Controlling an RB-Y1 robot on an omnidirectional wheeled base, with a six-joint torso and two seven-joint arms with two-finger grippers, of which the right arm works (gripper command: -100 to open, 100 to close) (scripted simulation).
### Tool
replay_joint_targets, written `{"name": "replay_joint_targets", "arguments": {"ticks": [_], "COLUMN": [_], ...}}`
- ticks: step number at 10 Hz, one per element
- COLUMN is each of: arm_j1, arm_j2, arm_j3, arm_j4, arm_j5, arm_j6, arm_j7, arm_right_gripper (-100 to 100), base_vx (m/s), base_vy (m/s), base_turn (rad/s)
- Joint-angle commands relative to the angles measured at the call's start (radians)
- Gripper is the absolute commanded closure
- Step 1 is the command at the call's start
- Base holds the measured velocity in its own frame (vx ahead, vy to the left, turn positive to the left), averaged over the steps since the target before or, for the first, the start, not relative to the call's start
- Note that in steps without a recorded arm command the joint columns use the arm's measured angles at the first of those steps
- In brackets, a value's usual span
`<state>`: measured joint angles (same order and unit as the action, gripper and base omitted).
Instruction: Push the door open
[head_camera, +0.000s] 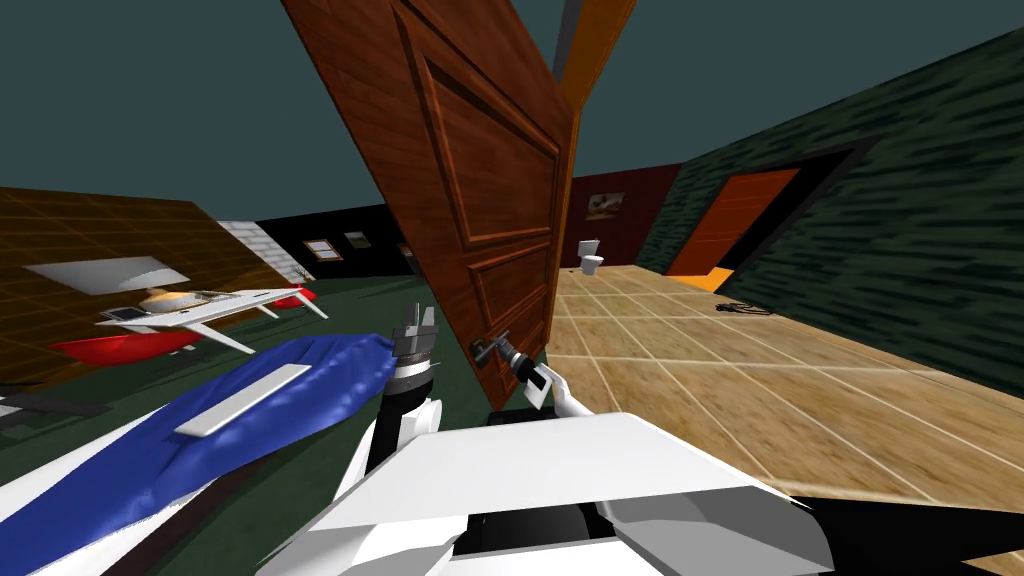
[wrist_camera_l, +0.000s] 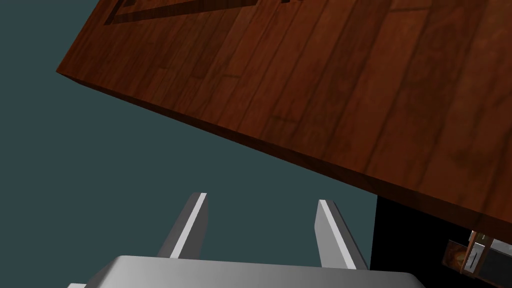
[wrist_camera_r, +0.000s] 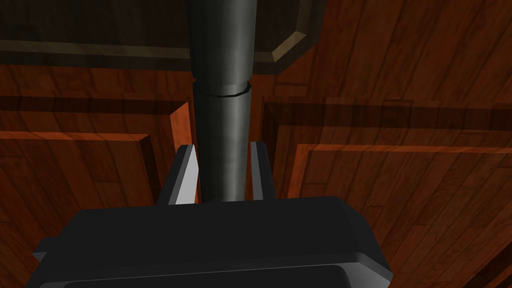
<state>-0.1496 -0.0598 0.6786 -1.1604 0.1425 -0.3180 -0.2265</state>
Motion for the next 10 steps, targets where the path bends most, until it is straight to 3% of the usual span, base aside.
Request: {"name": "replay_joint_targets", "arguments": {"ticks": [1,5,10], "arm_j1": [0.02,0.065,0.109], "arm_j2": [-0.004,0.016,0.057], "arm_j3": [-0.024,-0.052,-0.079], "arm_j4": [-0.016,-0.055,-0.093], "arm_j5": [0.022,0.076,0.128], "arm_j6": [0.014,0.023,0.033], "arm_j7": [-0.007,-0.027,-0.046], "arm_right_gripper": [100,100,100], "base_vx": [0.118,0.124,0.072], "base_vy": [0.243,0.212,0.209], "base_turn": [-0.192,-0.17,-0.151]}}
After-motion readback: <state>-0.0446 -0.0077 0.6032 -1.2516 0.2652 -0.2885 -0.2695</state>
